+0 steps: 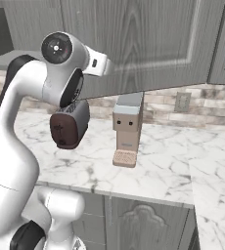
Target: Open the cabinet. Pick the soap dispenser and place it next to the sink. Then close the cabinet.
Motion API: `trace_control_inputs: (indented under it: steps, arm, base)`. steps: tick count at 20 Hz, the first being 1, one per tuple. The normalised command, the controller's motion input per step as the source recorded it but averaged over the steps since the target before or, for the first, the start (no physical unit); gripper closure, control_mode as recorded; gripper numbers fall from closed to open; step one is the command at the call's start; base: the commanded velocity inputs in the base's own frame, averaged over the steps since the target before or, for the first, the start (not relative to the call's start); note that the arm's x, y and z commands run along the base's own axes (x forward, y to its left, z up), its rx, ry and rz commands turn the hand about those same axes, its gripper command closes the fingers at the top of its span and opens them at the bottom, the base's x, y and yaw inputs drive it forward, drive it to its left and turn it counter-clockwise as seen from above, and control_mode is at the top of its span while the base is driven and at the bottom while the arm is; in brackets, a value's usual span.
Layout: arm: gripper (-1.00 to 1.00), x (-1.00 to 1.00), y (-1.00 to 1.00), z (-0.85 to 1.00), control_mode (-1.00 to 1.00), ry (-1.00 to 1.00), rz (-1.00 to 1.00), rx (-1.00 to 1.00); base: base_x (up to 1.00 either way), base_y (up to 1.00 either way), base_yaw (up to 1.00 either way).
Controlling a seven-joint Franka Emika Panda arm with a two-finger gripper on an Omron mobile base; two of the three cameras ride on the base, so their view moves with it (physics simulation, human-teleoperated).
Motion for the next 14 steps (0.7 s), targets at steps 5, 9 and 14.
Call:
trace_control_inputs:
  steps: [5, 9, 14]
  arm:
    - [1.00, -0.52, -0.53, 0.00, -1.00, 0.01, 0.03, 0.04]
    - [1.00, -0.49, -0.49, 0.00, -1.00, 0.01, 0.03, 0.05]
    - [1.00, -0.41, -0.28, -0.16, -1.00, 0.02, 0.05, 0.04]
  base:
    - [0.00, 0.00, 0.00]
    - [0.00, 0.00, 0.00]
    - [0.00, 0.00, 0.00]
